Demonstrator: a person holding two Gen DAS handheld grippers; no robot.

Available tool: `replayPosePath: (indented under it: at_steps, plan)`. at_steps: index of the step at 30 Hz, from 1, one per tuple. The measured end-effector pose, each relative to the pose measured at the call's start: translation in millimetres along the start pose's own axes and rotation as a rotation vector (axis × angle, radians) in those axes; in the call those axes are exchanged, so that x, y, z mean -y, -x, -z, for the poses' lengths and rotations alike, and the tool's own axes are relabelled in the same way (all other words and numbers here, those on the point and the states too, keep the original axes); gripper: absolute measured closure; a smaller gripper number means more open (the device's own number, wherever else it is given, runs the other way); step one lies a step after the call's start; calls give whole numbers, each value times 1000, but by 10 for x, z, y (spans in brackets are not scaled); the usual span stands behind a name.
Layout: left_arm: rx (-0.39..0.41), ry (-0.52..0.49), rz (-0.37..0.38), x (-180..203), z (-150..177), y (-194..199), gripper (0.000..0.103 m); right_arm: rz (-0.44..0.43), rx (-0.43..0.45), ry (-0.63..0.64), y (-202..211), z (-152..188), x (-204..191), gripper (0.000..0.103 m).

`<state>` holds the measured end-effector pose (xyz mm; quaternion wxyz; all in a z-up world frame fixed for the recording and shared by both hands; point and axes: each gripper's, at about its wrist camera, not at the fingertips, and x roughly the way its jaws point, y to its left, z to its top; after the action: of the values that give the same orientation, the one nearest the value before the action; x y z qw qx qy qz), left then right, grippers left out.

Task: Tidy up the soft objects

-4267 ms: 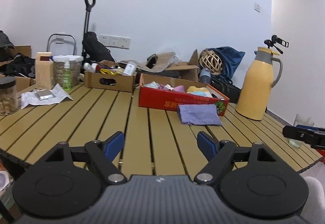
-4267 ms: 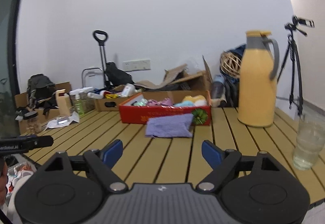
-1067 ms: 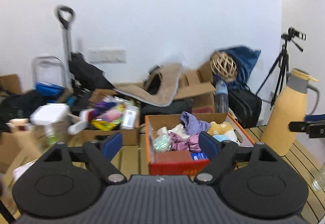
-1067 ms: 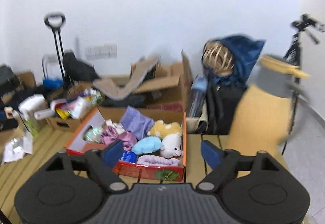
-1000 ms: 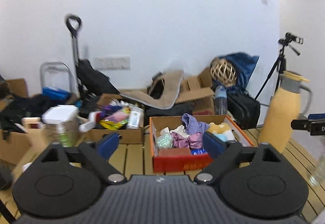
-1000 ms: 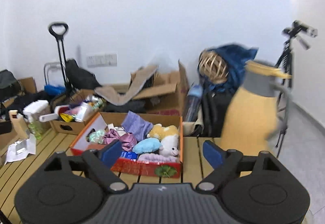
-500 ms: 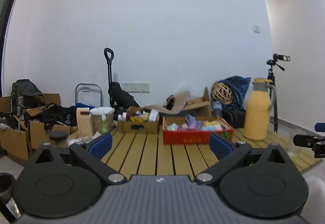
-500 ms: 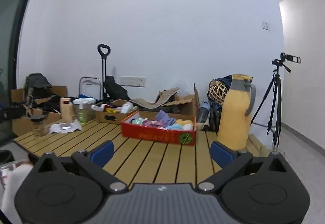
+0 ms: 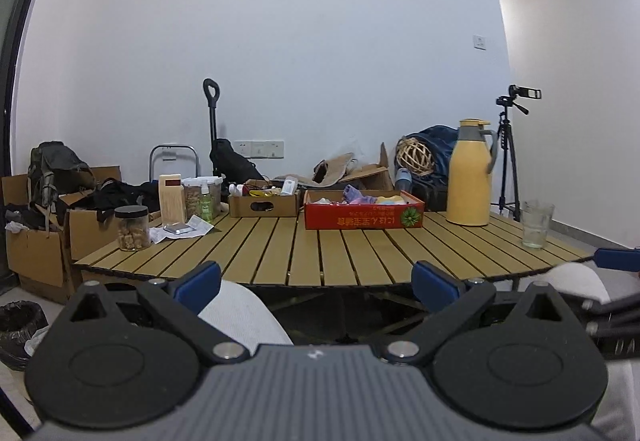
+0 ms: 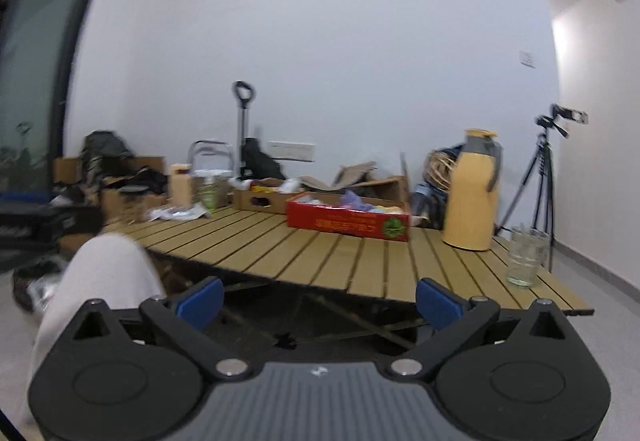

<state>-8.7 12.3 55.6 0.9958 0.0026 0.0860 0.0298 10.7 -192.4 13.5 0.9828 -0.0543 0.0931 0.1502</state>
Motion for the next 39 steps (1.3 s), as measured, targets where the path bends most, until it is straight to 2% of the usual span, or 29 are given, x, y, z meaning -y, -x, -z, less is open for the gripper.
replayPosePath:
  at_steps: [3, 10, 21, 39]
  plan:
    - [1, -8, 7, 36, 29, 83, 0, 5, 1, 28, 101, 39, -57, 0]
    - [22, -14, 19, 56, 41, 196, 0, 10, 34, 7, 213, 8, -11, 0]
    - [27, -9, 23, 25, 37, 207, 0, 39, 20, -9, 163, -18, 33, 0]
    - [32, 1, 21, 8, 41, 209, 0, 24, 32, -26, 161, -26, 54, 0]
